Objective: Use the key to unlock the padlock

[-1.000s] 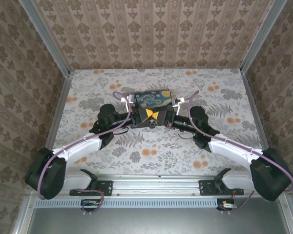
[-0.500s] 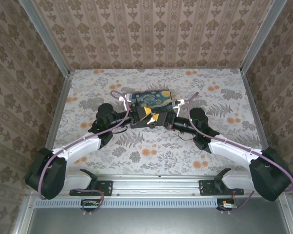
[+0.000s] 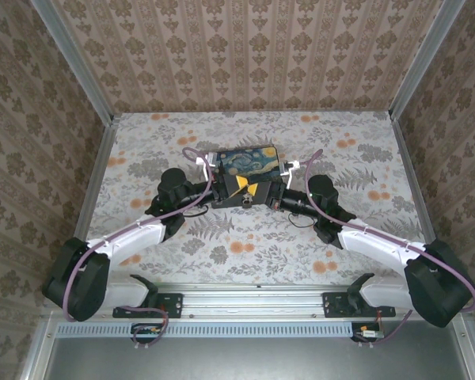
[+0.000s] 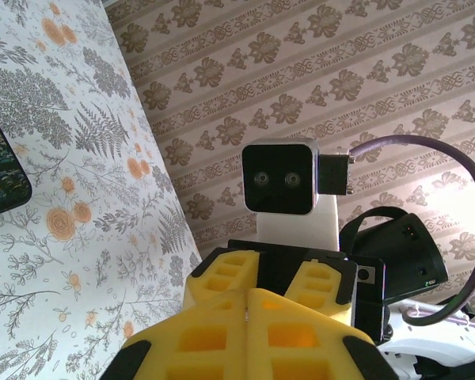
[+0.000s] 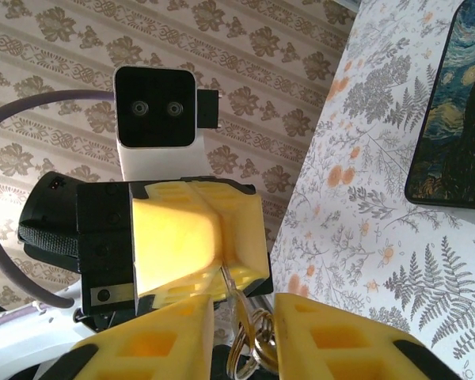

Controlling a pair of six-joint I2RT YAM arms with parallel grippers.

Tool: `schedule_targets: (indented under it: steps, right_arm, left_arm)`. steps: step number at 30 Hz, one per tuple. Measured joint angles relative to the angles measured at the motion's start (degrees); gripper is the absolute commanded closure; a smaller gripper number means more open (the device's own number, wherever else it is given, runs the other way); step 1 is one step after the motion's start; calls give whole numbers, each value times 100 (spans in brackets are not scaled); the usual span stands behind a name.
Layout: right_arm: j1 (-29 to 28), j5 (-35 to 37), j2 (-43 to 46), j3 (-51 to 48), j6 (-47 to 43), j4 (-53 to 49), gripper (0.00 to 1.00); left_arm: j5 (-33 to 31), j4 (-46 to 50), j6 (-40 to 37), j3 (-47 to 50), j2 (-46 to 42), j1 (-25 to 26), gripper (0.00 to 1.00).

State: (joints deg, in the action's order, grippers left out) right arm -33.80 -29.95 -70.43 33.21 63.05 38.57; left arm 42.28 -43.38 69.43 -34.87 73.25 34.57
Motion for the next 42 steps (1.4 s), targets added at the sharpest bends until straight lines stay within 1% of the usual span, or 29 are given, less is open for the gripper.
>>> schedule_targets:
  steps: [4,11,13,14,15,16,17,20,21,22,24,25,27,28,30,31,34,35,38,42]
  right_arm:
    - [0,-2,20,0,-9,-9,80]
    - [7,11,31,0,-4,-17,95]
    - [7,11,31,-2,-9,-17,97]
    - [7,13,33,-2,-13,-15,98]
    - [7,13,35,-7,-13,-15,99]
    - [7,17,44,-9,-15,-22,99]
    - [7,22,63,-20,-35,-24,99]
    - [17,83,201,-68,-162,-160,99]
    - [39,105,264,-87,-210,-260,99]
    - [72,114,313,-105,-275,-358,99]
    - [208,122,448,-153,-415,-671,99]
    - [304,125,505,-177,-476,-826,99]
    - [621,120,629,-243,-636,-1211,98]
    - [782,120,680,-282,-708,-1375,98]
    - [1141,107,785,-369,-852,-1738,98]
    - [1281,109,815,-382,-931,-1921,98]
    - [1615,131,839,-380,-1235,-2474,98]
    - [1648,129,839,-380,-1320,-2625,98]
    - [1672,125,835,-380,-1497,-2898,98]
    - [1681,122,863,-380,-1633,-3073,98]
  left_arm:
    - [0,0,0,0,0,0,100]
    - [-4,-50,0,0,0,-9,100]
    - [-7,-63,-2,0,0,-11,100]
    - [-4,-66,0,0,2,-11,93]
    - [-4,-66,0,0,2,-11,82]
    - [-4,-66,-2,0,2,-11,81]
    - [-4,-52,0,0,2,-11,76]
    - [-37,146,-103,0,-15,-17,44]
    - [-92,339,-186,0,-57,-33,36]
    - [-177,605,-302,0,-138,-59,34]
    - [-487,1410,-680,-17,-420,-138,28]
    - [-678,1853,-935,-44,-588,-160,26]
    - [-1314,2968,-1552,-229,-911,-83,22]
    - [-1620,3351,-1812,-326,-997,15,22]
    - [-2391,4116,-2277,-509,-1086,400,21]
    - [-2697,4321,-2400,-533,-1058,588,21]
    - [-3705,4942,-2667,-634,-575,1266,19]
    - [-4120,5206,-2739,-761,-227,1528,18]
    - [-5053,5687,-2826,-1209,758,2085,16]
    - [-5761,5733,-2833,-1589,1554,2256,18]
